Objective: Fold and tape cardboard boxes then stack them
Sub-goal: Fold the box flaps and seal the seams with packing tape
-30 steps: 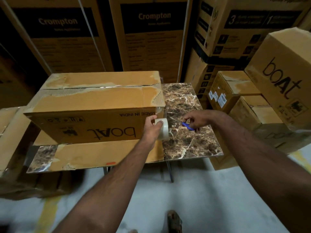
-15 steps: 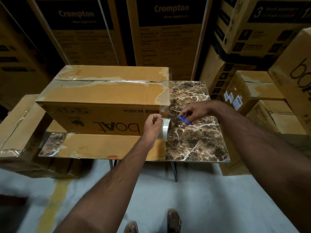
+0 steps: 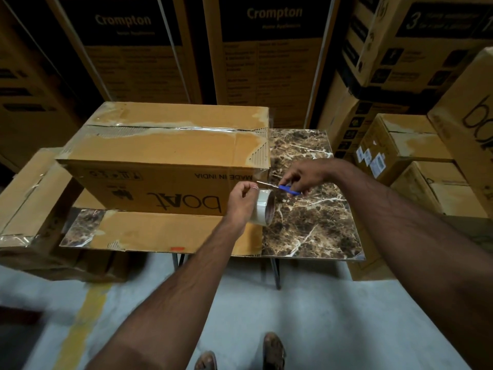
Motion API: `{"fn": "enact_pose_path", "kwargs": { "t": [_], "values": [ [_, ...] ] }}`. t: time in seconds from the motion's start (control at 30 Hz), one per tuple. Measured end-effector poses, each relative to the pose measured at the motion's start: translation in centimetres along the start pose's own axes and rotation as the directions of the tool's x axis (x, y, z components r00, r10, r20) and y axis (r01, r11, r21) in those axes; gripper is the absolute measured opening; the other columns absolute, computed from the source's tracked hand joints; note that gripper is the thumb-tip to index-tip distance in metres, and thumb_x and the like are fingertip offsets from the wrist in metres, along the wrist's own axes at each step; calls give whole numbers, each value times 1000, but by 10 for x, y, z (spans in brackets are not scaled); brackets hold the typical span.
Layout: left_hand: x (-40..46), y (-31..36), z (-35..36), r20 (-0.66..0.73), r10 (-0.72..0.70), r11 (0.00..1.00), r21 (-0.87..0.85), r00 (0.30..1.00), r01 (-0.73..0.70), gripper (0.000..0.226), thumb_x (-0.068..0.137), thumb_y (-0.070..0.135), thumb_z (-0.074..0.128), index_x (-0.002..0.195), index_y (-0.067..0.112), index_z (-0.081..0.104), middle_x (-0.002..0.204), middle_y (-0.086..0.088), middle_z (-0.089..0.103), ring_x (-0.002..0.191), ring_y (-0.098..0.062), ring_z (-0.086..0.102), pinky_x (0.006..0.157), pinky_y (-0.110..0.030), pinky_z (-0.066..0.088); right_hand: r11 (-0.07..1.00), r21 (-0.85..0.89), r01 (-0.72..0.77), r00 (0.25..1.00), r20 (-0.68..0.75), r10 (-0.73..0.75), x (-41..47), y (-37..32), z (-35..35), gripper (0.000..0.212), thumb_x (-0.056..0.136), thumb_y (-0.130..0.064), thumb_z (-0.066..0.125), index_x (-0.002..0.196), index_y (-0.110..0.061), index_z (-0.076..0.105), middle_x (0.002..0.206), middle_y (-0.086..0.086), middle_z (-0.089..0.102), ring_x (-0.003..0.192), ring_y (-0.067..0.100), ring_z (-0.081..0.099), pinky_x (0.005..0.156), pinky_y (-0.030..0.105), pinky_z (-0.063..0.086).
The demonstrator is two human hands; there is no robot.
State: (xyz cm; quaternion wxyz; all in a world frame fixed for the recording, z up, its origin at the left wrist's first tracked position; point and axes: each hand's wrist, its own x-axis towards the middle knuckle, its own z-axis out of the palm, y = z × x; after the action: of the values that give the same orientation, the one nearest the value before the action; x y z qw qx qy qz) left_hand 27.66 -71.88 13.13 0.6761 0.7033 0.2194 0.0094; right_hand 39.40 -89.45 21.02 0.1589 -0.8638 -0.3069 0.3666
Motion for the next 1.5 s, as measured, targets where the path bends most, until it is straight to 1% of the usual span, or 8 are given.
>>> {"fn": "enact_pose_path", "kwargs": {
  "t": [0.23,0.47,0.6,0.77,1.03,1.1,1.3,1.5],
  "values": [
    [1,-7,1,2,38,990,132,999,-38,12,99,19,54,92,20,63,91,5,63,82,-13,53,67,-28,42,997,-37,-66,998,-5,66,-2,7,15,28,92,-2,65,115,-18,67,92,-5,68,78,15,64,66,25,52],
    [-7,-10,-6,107,59,990,122,992,-72,16,104,25,50,96,14,58,92,-2,59,78,-15,49,64,-29,37,985,162,-63,996,-47,72,-28,9,23,19,95,-3,63,110,-14,60,92,1,64,78,13,63,62,22,49],
    [-11,-3,-8,149,128,977,152,981,-150,20,104,30,49,91,17,57,95,-2,60,83,-17,51,69,-32,39,960,276,52,968,-250,20,-43,-8,24,23,94,-9,67,115,-3,60,90,2,63,73,10,62,60,22,49],
    [-17,13,-12,190,217,965,106,958,-240,18,103,28,51,92,16,58,95,-1,61,84,-18,54,68,-33,45,915,352,197,805,-591,54,-44,-39,48,24,86,-2,75,105,-9,62,86,4,68,71,6,66,61,22,54],
    [-24,39,-26,233,314,943,39,920,-332,17,102,19,53,102,5,62,87,1,61,70,-7,51,53,-13,40,954,252,161,598,-794,109,-40,-82,79,28,80,1,76,98,-18,67,82,-6,65,60,-10,54,57,9,42],
    [-27,42,-30,232,294,953,3,927,-302,17,102,18,54,103,5,64,87,2,62,71,-7,52,58,-19,42,963,216,163,566,-820,88,-41,-92,87,30,81,0,74,101,-21,66,82,-10,62,64,-8,53,58,8,41],
    [-34,52,-48,282,183,983,-32,942,-181,19,104,26,52,92,17,64,86,1,63,76,-13,51,65,-30,37,989,98,111,555,-832,20,-43,-118,93,30,81,0,69,102,-23,66,80,-10,62,67,0,54,59,12,43],
    [-31,57,-67,315,222,975,-64,923,-212,16,103,18,54,88,16,59,76,4,60,63,-6,47,51,-18,37,997,-24,73,618,-784,-64,-49,-144,86,30,83,-2,70,100,-25,63,82,-16,59,73,-3,54,63,8,41]
  ]
}}
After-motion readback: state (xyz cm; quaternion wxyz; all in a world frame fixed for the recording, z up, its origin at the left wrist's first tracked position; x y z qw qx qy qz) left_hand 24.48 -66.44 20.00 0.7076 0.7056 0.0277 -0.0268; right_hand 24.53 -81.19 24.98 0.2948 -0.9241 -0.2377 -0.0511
